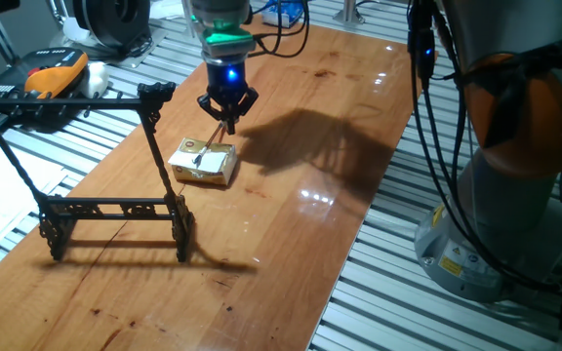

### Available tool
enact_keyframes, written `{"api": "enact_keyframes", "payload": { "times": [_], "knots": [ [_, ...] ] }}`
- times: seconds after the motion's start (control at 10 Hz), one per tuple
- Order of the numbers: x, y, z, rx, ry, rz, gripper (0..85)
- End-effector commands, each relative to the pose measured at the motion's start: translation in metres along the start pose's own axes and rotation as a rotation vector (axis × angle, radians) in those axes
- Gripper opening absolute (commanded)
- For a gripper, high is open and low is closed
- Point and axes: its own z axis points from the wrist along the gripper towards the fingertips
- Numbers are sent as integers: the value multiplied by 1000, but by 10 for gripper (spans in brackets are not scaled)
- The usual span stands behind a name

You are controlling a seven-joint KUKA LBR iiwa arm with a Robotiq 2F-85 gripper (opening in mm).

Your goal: Place the brush on the pen rack

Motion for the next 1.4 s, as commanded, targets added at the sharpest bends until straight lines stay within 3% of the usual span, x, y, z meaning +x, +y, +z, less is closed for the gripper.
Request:
{"api": "enact_keyframes", "payload": {
  "times": [0.0,0.1,0.3,0.4,0.6,0.9,1.0,1.3],
  "knots": [
    [-1,-1,1,-15,-5,49,0],
    [-1,-4,1,-18,-13,71,0],
    [-2,-6,1,-61,-13,153,0],
    [-2,-8,1,-103,8,193,0],
    [-3,-9,2,-127,21,225,0],
    [-5,-8,4,-98,-42,239,0],
    [-6,-8,5,-92,-47,242,0],
    [-7,-7,6,-66,-25,214,0]
  ]
}}
